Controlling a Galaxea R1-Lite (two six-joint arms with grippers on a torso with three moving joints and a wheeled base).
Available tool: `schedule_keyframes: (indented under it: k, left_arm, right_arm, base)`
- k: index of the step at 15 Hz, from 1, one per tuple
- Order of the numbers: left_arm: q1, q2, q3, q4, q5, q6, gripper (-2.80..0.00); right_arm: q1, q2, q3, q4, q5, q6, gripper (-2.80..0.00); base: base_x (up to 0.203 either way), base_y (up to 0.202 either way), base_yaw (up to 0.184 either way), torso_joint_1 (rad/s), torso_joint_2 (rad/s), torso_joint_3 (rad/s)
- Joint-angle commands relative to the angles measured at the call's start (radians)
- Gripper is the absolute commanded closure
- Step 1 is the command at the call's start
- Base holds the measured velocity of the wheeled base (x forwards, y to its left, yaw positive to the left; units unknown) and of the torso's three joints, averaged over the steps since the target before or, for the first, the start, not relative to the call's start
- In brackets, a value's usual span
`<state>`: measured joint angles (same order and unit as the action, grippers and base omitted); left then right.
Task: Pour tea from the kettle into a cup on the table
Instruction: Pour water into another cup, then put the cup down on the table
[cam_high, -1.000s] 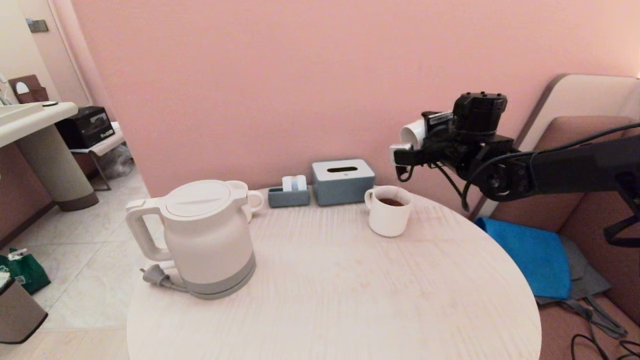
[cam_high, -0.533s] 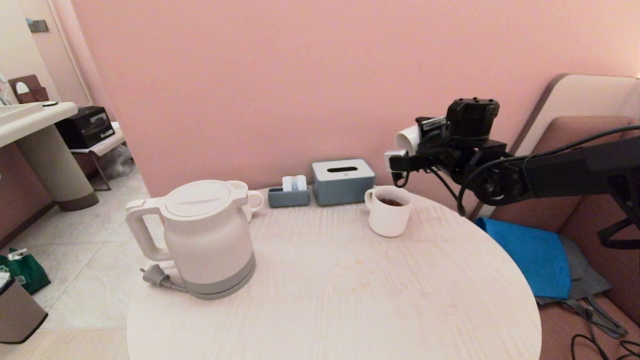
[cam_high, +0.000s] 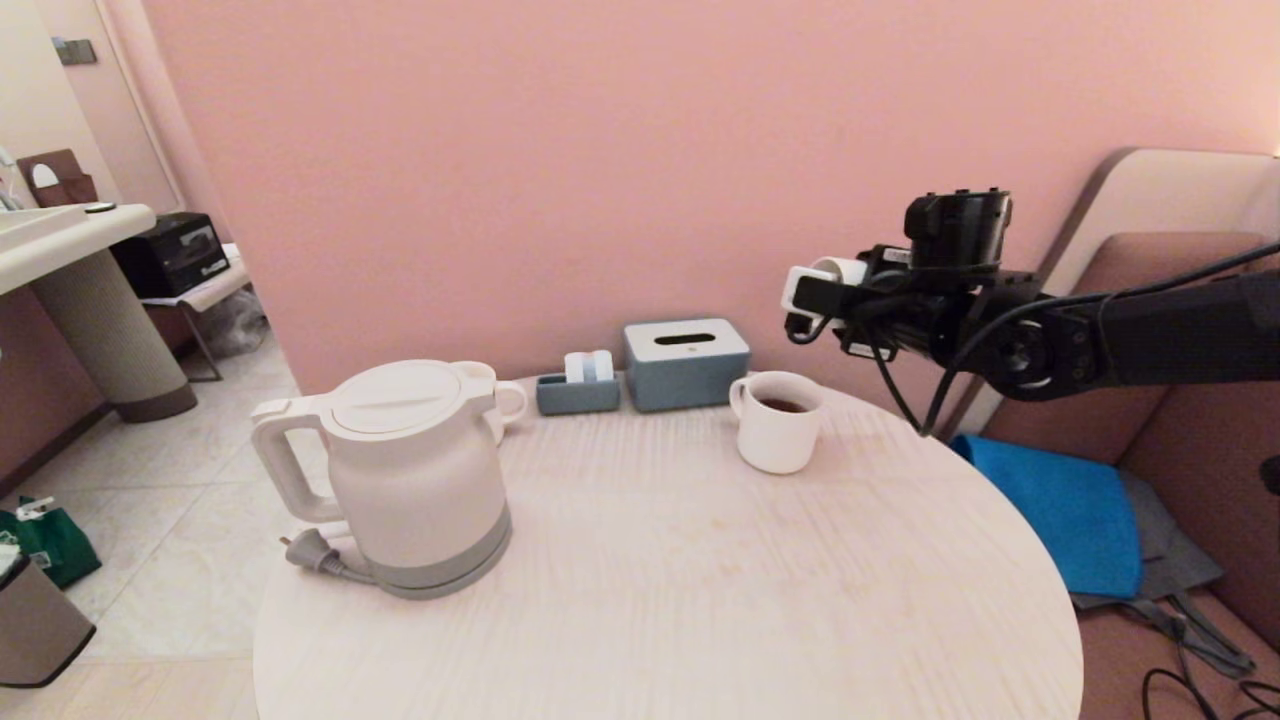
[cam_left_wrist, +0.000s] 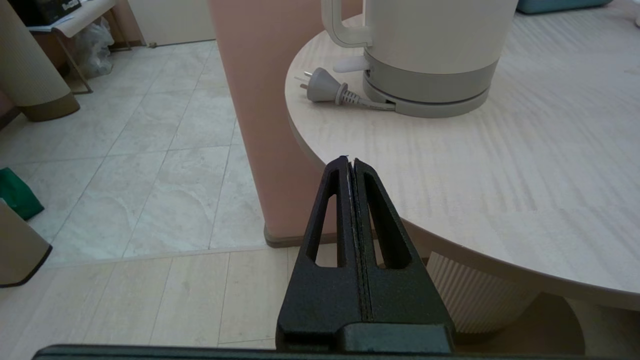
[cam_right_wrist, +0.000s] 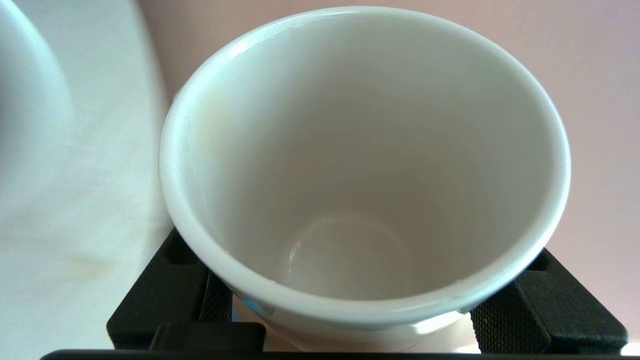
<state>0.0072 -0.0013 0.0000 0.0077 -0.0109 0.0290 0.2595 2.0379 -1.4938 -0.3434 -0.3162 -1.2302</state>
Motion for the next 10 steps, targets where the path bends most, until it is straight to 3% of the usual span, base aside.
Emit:
schedule_keyframes:
  k: [1,5,7,10]
  left_arm:
    - [0.000,0.001,0.000,0.000,0.000,0.000,0.00]
    - [0.000,0.001,0.000,0.000,0.000,0.000,0.00]
    - [0.000,0.001,0.000,0.000,0.000,0.000,0.00]
    - [0.000,0.001,0.000,0.000,0.000,0.000,0.00]
  right_arm:
    - [-0.019,-0.070,0.032,0.051,0.021,0.360,0.00]
    - [-0.033,-0.160,0.151,0.068,0.082,0.868,0.00]
    - [-0.029,-0.243,0.238,0.068,0.101,1.084,0.00]
    - [-0.022,-0.412,0.482,0.067,0.176,1.222,0.00]
  base:
    - [0.000,0.000,0.000,0.000,0.00,0.000]
    - [0.000,0.000,0.000,0.000,0.00,0.000]
    - [0.000,0.000,0.000,0.000,0.00,0.000]
    - [0.000,0.000,0.000,0.000,0.00,0.000]
